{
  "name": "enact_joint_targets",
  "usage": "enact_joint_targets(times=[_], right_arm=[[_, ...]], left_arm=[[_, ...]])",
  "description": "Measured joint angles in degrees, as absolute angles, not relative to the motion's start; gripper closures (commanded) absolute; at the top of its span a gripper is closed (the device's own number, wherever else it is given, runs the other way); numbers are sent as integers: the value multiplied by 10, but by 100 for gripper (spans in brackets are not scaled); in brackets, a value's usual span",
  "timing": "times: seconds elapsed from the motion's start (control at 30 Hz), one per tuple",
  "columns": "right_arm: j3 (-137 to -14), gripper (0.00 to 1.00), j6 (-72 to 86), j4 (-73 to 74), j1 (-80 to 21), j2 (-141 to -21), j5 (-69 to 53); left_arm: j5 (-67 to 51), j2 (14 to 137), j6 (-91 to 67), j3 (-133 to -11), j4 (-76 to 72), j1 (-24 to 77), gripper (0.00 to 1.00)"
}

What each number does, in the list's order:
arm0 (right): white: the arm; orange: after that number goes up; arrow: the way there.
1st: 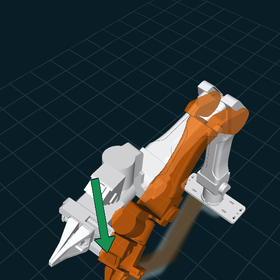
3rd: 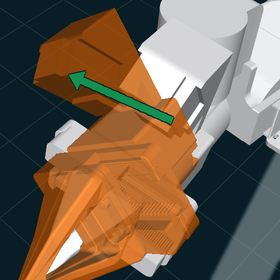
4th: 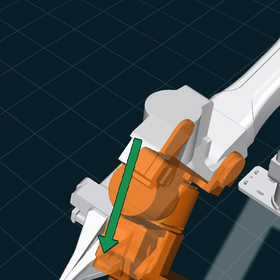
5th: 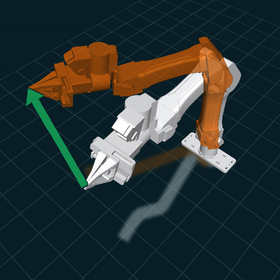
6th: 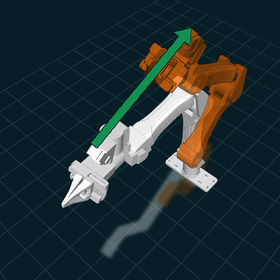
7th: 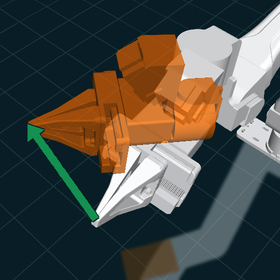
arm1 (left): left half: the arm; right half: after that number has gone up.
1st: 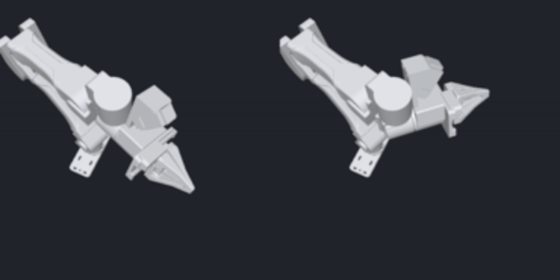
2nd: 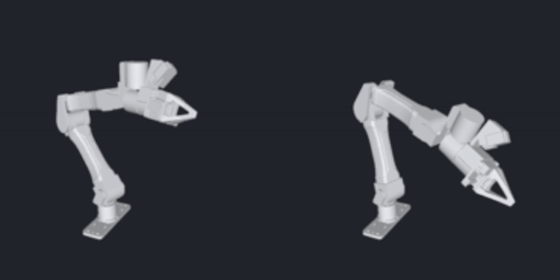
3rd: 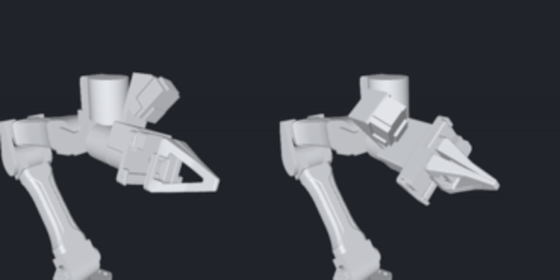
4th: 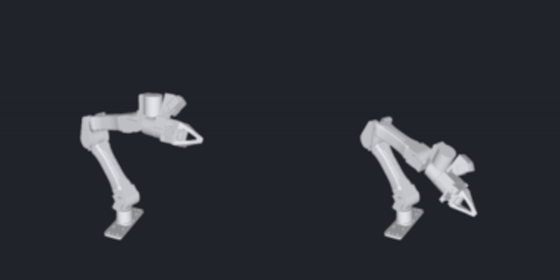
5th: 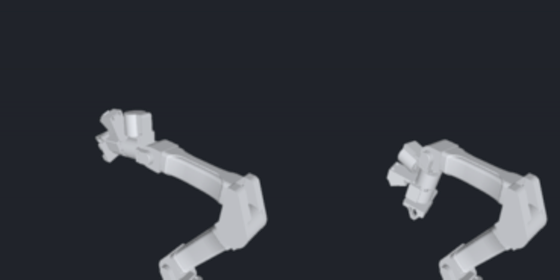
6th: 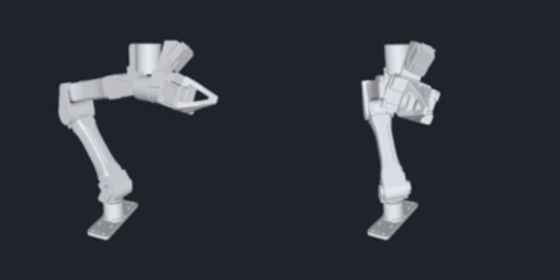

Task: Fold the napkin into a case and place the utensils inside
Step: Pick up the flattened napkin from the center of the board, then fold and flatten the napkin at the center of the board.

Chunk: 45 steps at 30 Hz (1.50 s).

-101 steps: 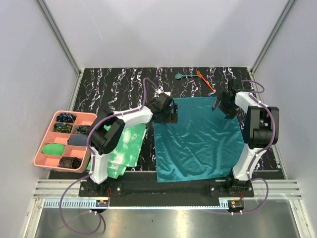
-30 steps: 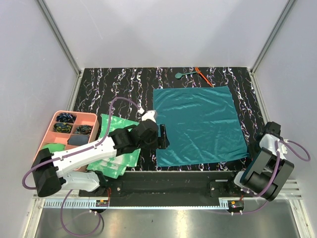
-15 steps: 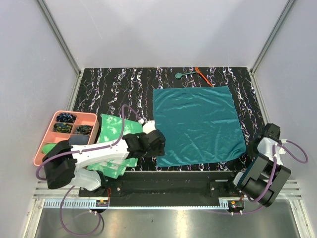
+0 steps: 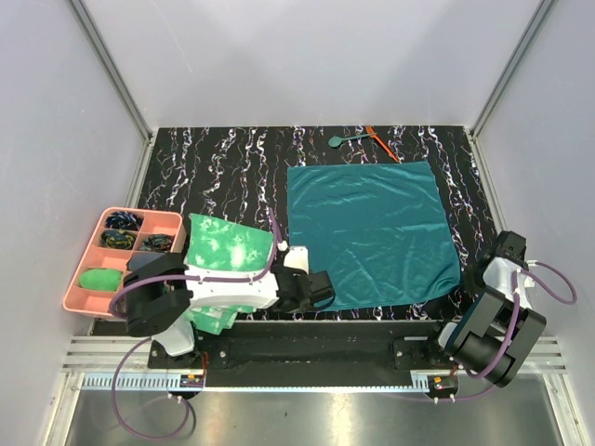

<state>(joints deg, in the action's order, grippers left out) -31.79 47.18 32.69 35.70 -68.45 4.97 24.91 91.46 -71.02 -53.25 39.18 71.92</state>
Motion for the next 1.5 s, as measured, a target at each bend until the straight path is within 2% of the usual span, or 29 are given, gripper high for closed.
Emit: enact_joint_targets(times=[0.4,0.47,0.57,0.73,0.87,0.9,1.03,1.2,1.33,1.5], right_arm=[[-318,100,472,324,357,-692,49],[-316,100,472,323,357,-687,49],[-311,100,472,324,357,-678,49],[-309,100,472,325,357,-666,49],[-308,100,472,328,357,-662,47],[-308,100,471,329,357,-659,44],[-318,100,451,349,357,-629,28],[-389,100,392,387,357,-547,-13],[-497,100,350,408,357,-471,-34],[-678,100,321,455,357,-437,-59]], left_arm=[[259,959,-743,-557,422,731,50],[261,968,-749,-566,425,731,55],[264,976,-761,-573,426,731,68],[280,969,-788,-560,423,732,83],[291,960,-802,-549,420,733,92],[292,958,-802,-548,418,734,100],[305,942,-783,-538,410,734,100],[352,874,-662,-576,416,734,100],[385,819,-526,-681,404,734,100],[394,756,-363,-819,371,738,100]])
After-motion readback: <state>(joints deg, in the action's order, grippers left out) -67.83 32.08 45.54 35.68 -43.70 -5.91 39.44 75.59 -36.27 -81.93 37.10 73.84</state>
